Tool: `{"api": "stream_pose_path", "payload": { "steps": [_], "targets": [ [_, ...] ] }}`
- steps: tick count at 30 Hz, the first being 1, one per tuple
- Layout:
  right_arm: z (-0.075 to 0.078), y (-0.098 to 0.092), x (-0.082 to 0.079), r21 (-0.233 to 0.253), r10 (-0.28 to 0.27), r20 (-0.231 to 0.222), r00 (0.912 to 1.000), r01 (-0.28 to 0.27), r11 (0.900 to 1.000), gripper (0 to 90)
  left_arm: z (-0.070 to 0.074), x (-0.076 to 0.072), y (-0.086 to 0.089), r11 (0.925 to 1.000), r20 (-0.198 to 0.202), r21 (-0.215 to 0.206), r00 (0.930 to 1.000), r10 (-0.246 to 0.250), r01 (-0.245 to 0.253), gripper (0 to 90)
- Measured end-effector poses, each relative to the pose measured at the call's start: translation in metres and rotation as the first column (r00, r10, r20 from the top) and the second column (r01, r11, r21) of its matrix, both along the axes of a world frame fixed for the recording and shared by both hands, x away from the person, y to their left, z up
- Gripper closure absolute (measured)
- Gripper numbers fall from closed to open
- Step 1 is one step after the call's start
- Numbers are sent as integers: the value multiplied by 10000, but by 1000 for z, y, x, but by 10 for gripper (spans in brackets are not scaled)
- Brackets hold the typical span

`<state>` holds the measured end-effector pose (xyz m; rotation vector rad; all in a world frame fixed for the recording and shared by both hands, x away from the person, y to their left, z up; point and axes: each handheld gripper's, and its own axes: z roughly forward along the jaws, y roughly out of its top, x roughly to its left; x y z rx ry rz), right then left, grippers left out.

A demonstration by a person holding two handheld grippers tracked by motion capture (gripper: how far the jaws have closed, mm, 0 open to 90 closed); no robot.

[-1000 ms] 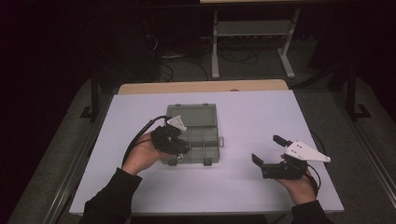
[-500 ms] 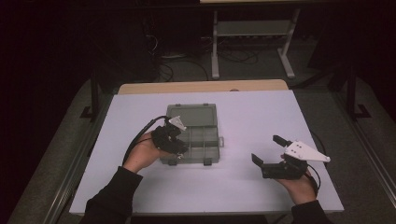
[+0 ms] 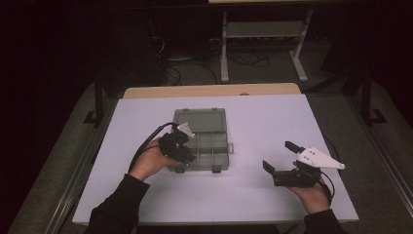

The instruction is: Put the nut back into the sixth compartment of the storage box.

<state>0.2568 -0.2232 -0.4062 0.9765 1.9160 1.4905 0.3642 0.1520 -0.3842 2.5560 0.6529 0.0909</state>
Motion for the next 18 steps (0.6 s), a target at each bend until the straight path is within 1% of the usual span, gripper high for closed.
{"api": "stream_pose_path", "payload": {
  "steps": [2,4,5,6,7,8,9,10,11,14,15,16,18],
  "targets": [
    [0,0,0,-2,6,34,10000,-6,10000,0,3,-2,0,9995,71,-273,9998,161,-159,448],
    [0,0,0,4,4,27,10000,-4,10000,0,5,-3,0,9993,212,-320,9996,207,-200,288],
    [0,0,0,2,5,23,10000,-5,10000,0,7,-4,0,9988,213,-376,9993,321,-313,231],
    [0,0,0,-5,8,38,10000,-8,10000,0,8,-5,0,9982,196,-473,9990,391,-381,151],
    [0,0,0,2,5,32,10000,-5,10000,0,11,-5,1,9982,244,-467,9990,380,-368,129],
    [0,0,0,6,9,48,10000,-9,10000,0,12,-6,2,9975,277,-599,9988,395,-378,100],
    [0,0,0,2,10,47,10000,-10,10000,0,13,-7,2,9952,283,-856,9983,500,-474,69],
    [0,0,0,0,17,32,10000,-17,10000,0,16,-7,5,9953,283,-893,9988,394,-367,47],
    [0,0,0,-12,22,25,10000,-22,10000,0,17,-8,6,9936,336,-1060,9985,440,-402,33],
    [0,0,0,-6,42,55,10000,-42,10000,0,24,-14,13,9830,627,-1767,9961,619,-500,20],
    [0,0,0,7,41,40,10000,-41,10000,0,27,-16,16,9797,821,-1955,9947,620,-449,20],
    [0,0,0,12,37,43,10000,-37,10000,0,29,-18,19,9753,900,-2156,9936,689,-481,20],
    [0,0,-1,37,34,18,10000,-34,10000,0,33,-21,25,9697,1230,-2420,9903,645,-331,20]
  ]
}}
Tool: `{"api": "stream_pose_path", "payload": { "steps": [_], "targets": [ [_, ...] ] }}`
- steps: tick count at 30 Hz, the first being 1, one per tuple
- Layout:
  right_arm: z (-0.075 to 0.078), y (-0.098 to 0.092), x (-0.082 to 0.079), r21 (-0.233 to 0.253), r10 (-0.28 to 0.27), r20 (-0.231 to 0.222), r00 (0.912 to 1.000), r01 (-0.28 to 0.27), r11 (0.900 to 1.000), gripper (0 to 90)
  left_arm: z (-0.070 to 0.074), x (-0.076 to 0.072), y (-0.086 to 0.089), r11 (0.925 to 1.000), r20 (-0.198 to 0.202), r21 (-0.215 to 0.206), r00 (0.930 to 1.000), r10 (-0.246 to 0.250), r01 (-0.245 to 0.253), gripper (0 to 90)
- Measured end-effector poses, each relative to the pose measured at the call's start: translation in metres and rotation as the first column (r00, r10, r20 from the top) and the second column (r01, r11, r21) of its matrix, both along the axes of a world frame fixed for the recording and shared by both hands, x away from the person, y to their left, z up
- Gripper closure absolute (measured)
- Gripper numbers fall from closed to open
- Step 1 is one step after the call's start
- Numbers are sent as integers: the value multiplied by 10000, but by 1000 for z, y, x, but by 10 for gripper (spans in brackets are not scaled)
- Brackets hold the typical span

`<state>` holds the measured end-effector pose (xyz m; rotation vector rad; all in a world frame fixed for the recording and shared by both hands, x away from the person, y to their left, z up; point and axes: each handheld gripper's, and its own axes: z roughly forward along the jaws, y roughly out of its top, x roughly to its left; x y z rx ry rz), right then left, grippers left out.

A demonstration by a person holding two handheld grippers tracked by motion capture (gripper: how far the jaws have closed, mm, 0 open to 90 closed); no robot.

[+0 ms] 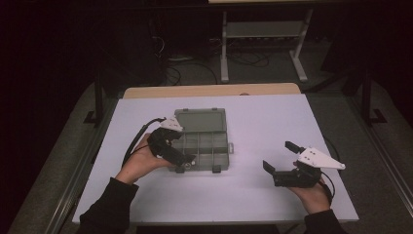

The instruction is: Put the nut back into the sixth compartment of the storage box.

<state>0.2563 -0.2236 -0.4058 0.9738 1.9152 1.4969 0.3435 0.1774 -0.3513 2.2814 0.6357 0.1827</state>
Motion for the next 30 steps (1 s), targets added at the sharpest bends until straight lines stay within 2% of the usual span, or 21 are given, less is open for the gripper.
{"api": "stream_pose_path", "payload": {
  "steps": [3,4,9,11,14,17,18,20,25,27,30],
  "targets": [
    [0,0,0,10,9,61,10000,-9,10000,0,5,-8,12,9977,519,-628,9983,272,-239,20],
    [0,0,0,12,10,59,10000,-10,10000,0,5,-10,15,9970,629,-714,9975,326,-281,20],
    [0,0,0,27,39,47,10000,-39,10000,0,5,-21,34,9871,1157,-1503,9906,731,-553,20],
    [1,0,0,30,41,50,10000,-41,10000,0,2,-27,45,9778,1323,-1971,9863,989,-716,21],
    [0,0,0,29,51,41,10000,-51,10000,0,-2,-32,57,9680,1470,-2348,9812,1254,-885,21],
    [0,0,0,-14,66,55,10000,-66,10000,0,-7,-40,71,9529,1647,-2812,9726,1642,-1132,21],
    [0,0,0,-8,71,50,10000,-71,10000,0,-9,-42,74,9484,1573,-2914,9716,1766,-1252,22],
    [0,0,0,-2,71,55,10000,-71,10000,0,-13,-45,81,9454,1655,-2963,9676,1908,-1358,22],
    [0,0,0,-14,74,51,10000,-74,10000,0,-24,-53,95,9238,1688,-3488,9590,2278,-1580,22],
    [0,0,1,-7,76,59,10000,-76,10000,0,-27,-56,98,9194,1798,-3600,9551,2353,-1587,22],
    [0,0,1,6,76,7,10000,-76,10000,0,-32,-61,102,9103,1773,-3821,9542,2411,-1591,22]
  ]
}}
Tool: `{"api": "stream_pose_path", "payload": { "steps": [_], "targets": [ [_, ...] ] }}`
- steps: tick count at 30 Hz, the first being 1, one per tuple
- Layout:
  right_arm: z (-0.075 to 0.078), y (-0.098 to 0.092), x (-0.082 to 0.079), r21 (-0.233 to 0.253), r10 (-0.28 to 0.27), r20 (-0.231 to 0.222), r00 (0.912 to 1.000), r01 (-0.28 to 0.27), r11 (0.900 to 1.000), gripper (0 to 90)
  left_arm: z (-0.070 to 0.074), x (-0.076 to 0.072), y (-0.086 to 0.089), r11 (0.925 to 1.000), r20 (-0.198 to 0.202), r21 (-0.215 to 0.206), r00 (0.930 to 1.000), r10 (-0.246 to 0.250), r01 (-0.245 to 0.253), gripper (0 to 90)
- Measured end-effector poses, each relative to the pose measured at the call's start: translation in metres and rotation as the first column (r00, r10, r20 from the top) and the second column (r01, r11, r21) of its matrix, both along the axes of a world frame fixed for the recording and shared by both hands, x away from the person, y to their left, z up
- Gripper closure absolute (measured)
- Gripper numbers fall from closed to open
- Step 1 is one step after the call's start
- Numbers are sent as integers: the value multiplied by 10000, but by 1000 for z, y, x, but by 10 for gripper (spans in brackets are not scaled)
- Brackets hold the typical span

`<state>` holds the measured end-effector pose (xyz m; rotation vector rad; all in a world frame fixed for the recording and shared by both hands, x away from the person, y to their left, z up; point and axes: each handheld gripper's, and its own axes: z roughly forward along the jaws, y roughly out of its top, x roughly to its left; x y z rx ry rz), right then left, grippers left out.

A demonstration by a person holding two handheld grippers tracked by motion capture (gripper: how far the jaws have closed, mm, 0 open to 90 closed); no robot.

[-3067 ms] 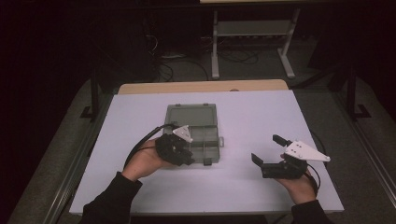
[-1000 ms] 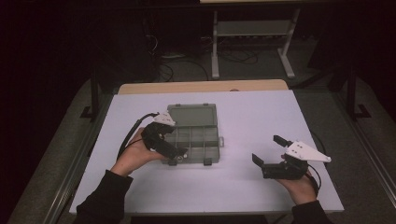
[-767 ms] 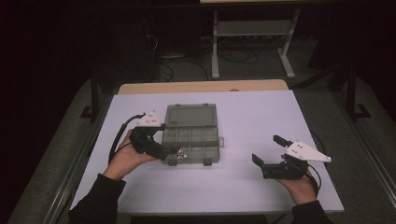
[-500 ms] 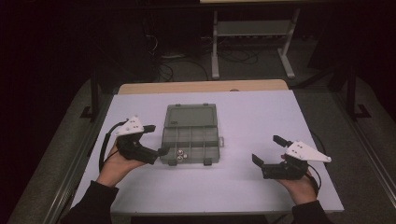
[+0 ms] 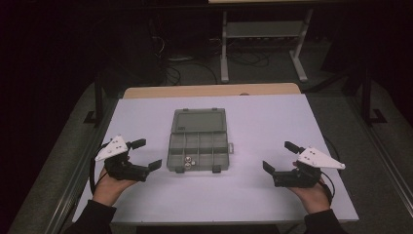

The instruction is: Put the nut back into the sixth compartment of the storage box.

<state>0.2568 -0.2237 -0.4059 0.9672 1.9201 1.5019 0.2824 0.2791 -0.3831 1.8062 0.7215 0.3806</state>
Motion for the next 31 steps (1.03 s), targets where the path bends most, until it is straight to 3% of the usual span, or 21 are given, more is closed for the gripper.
{"api": "stream_pose_path", "payload": {
  "steps": [9,12,17,21,27,31],
  "targets": [
    [0,1,-1,24,51,-40,10000,-51,10000,0,-18,-16,11,9982,349,-586,9993,127,-106,22],
    [-1,1,-1,5,73,-53,10000,-73,10000,0,-23,-18,12,9992,438,-396,9990,106,-89,22],
    [-1,0,-1,75,118,-40,9999,-117,9999,0,-29,-23,14,9985,269,-541,9996,123,-109,21],
    [-2,-1,-1,200,71,-52,10000,-70,9998,0,-33,-25,14,9953,72,-965,9999,90,-83,21],
    [-2,-1,-1,346,55,-104,9999,-52,9994,0,-34,-24,16,9931,140,-1174,9999,63,-46,21],
    [-2,-2,-1,386,54,-108,9999,-50,9992,0,-34,-23,17,9954,158,-959,9998,76,-60,21]
  ]
}}
